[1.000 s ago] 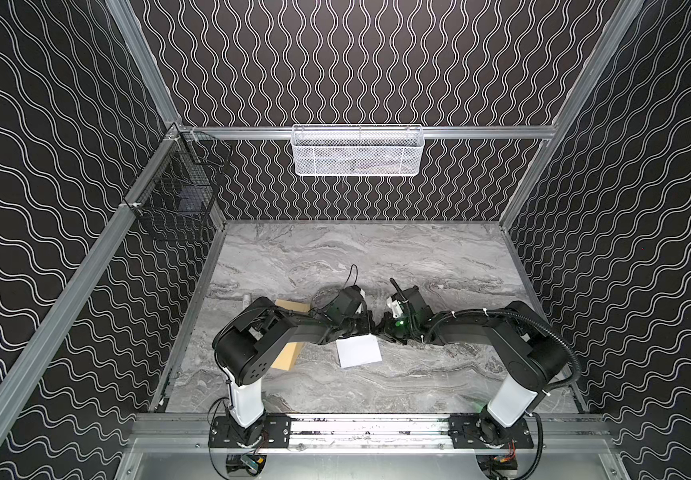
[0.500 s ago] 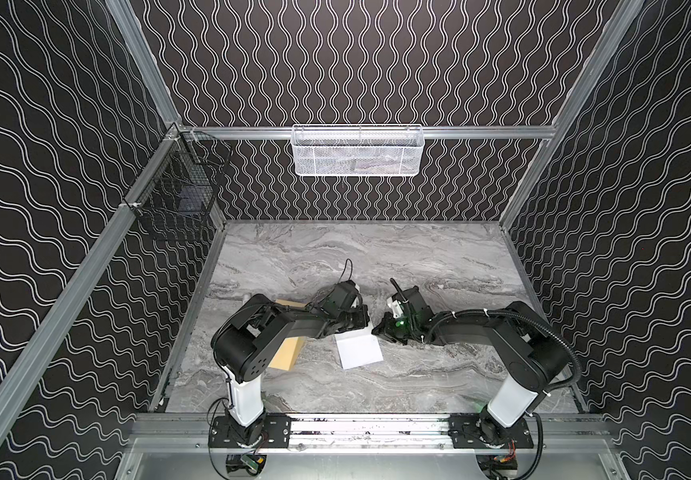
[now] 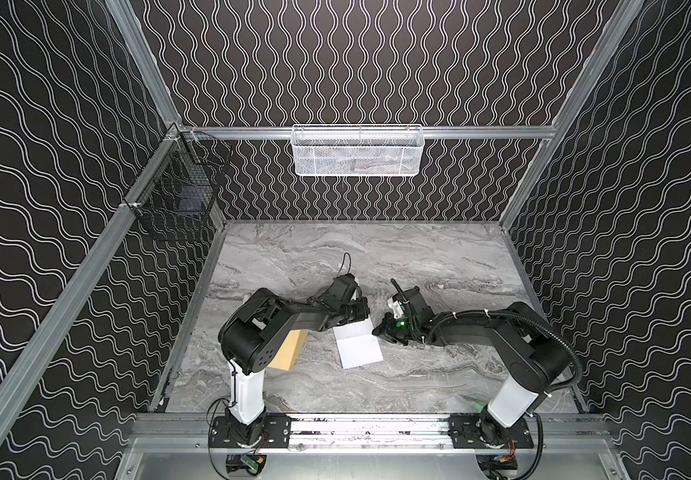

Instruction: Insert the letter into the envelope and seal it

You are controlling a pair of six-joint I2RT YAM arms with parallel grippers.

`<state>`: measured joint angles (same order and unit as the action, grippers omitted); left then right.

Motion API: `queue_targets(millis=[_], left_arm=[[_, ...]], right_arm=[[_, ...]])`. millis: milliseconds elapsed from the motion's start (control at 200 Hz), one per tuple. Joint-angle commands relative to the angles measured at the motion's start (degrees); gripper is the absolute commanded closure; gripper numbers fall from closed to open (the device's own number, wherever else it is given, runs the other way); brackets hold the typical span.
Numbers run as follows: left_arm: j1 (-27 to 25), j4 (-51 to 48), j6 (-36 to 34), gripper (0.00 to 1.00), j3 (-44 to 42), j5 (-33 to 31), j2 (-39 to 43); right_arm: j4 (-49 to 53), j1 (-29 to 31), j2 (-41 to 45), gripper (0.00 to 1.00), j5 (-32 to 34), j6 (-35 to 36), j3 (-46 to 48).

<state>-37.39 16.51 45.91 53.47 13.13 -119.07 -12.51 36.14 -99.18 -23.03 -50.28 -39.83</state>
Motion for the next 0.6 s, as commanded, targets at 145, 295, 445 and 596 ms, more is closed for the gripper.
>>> queue_targets(millis=[145,295,445,596], left_arm=[[1.0,-6.0,-0.9,1.00,1.4,-3.8,-2.1],[3.6,-7.6,-0.6,1.00,0.6,-5.0,1.4],[3.5,-10.1,-0.9,1.00,-0.5,-3.8,9.4],[1.5,-10.2,-0.5,1.00,-2.3,-1.4,15.4]], right_arm=[[5.4,0.0,0.0,1.00,1.9,-0.1,0.8],[5.8,0.0,0.3,1.00,2.2,0.0,0.9],[5.7,0.0,0.6,1.00,2.5,-0.2,1.3],[5.0,0.0,0.2,1.00,2.5,-0.7,1.9]])
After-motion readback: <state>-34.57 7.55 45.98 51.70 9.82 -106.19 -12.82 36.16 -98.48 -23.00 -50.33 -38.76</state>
